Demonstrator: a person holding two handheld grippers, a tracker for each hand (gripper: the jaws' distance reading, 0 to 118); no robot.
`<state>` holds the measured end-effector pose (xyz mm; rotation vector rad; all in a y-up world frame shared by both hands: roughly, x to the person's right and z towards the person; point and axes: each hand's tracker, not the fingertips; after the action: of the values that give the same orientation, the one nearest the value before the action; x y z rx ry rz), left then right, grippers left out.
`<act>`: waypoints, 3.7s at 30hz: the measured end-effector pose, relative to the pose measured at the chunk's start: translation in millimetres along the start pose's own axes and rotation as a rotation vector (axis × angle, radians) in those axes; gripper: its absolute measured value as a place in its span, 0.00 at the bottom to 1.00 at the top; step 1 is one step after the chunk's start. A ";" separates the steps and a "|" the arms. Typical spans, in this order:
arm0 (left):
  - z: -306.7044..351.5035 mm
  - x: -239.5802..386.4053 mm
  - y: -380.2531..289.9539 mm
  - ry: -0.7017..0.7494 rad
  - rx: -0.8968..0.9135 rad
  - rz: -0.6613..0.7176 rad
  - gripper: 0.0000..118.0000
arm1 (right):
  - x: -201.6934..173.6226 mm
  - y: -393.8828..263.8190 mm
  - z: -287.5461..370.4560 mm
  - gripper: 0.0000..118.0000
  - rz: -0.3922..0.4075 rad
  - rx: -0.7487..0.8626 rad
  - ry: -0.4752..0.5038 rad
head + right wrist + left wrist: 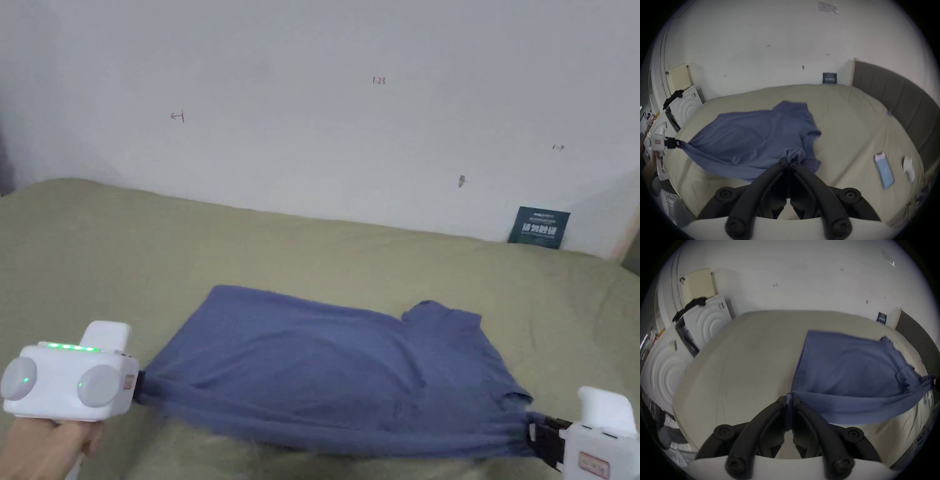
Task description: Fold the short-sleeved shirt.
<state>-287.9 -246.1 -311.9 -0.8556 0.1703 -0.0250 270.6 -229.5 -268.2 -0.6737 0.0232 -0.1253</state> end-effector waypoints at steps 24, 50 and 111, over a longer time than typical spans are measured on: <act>82.0 -31.3 -133.3 -0.105 -0.045 0.135 1.00 | 22.2 -140.9 74.2 0.96 -0.060 -0.140 -0.022; 81.2 -63.0 -154.6 -0.074 -0.109 0.139 1.00 | 10.1 -156.9 93.6 0.02 -0.022 -0.155 -0.002; -40.8 -7.9 34.0 -0.164 -0.138 0.049 0.05 | 37.1 -0.5 -65.9 0.05 -0.019 -0.257 0.000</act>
<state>-303.8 -253.7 -362.7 -0.9867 0.0390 0.1034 303.3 -275.4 -318.6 -0.9310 0.0333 -0.1421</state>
